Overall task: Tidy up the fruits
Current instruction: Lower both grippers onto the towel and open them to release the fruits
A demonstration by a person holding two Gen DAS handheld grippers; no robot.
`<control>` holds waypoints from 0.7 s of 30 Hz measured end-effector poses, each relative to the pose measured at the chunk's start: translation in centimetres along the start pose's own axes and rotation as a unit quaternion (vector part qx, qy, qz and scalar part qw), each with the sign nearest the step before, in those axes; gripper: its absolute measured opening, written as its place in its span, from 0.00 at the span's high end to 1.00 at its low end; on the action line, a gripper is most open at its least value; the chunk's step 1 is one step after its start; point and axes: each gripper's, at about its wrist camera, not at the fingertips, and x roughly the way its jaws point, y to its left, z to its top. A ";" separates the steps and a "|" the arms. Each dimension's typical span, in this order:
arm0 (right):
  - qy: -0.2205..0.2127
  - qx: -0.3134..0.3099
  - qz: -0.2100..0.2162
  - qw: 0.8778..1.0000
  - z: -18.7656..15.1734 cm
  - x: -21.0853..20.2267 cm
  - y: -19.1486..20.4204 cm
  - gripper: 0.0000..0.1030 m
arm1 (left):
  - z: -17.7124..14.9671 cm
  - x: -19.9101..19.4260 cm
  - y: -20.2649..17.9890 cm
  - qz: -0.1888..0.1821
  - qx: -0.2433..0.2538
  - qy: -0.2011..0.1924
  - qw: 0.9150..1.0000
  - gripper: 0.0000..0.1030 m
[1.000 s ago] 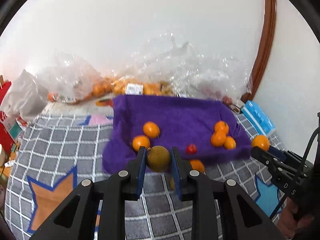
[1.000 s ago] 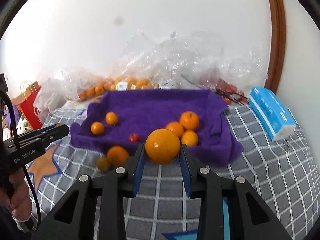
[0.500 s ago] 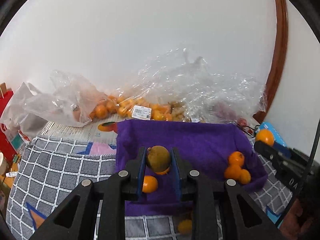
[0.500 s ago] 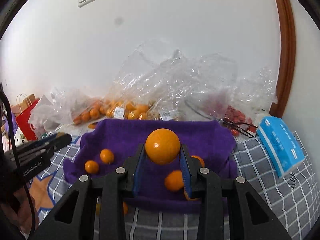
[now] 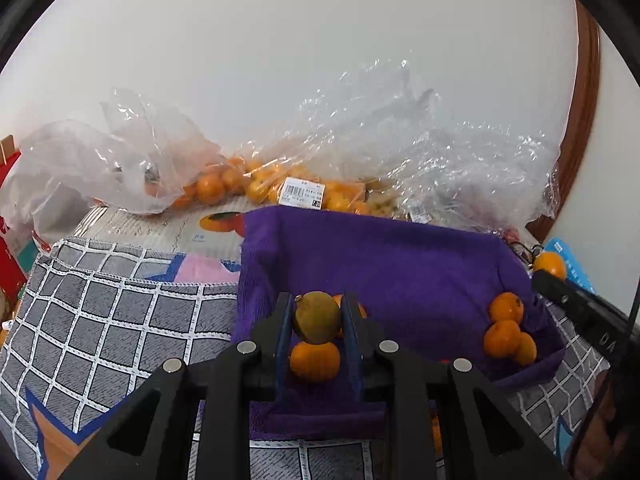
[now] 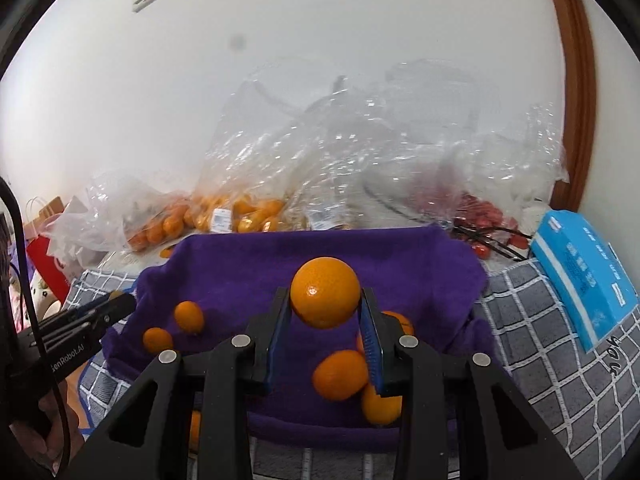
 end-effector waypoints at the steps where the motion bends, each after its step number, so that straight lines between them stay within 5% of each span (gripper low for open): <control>1: 0.000 0.003 -0.002 1.000 0.0 0.0 -0.2 0.67 | -0.1 0.1 -0.1 -0.001 0.002 0.000 1.000 0.77; 21: 0.002 -0.002 -0.009 1.000 -0.3 0.6 -0.8 0.67 | -0.3 0.7 0.3 -0.006 -0.003 0.004 1.000 0.77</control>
